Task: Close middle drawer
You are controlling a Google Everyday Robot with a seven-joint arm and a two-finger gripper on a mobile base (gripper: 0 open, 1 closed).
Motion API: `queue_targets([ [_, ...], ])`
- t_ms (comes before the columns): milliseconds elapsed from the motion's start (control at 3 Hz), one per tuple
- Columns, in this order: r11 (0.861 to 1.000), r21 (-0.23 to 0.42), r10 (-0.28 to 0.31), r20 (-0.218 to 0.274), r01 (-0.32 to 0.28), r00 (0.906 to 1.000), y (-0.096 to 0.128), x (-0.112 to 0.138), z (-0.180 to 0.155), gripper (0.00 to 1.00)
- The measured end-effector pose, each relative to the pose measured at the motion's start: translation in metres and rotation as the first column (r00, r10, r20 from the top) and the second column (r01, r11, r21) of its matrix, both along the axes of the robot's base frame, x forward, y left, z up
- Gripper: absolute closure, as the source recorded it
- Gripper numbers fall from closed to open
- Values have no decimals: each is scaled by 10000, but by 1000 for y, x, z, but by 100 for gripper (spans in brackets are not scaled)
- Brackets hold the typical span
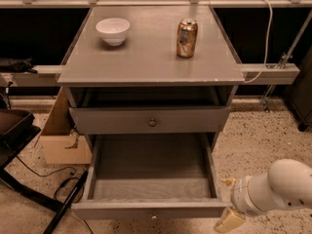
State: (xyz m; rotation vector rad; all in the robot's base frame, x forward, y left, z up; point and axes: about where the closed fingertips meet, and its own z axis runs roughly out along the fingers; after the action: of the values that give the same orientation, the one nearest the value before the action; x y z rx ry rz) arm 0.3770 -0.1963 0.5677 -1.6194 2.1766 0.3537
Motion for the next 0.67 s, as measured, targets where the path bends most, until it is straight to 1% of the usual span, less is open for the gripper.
queue_targets([
  [333,9993,236,-288,-285,295,9992,-12,-24,-46,42],
  [667,9951,816,-480,-864,551,9951,-18,-57,-121,65],
])
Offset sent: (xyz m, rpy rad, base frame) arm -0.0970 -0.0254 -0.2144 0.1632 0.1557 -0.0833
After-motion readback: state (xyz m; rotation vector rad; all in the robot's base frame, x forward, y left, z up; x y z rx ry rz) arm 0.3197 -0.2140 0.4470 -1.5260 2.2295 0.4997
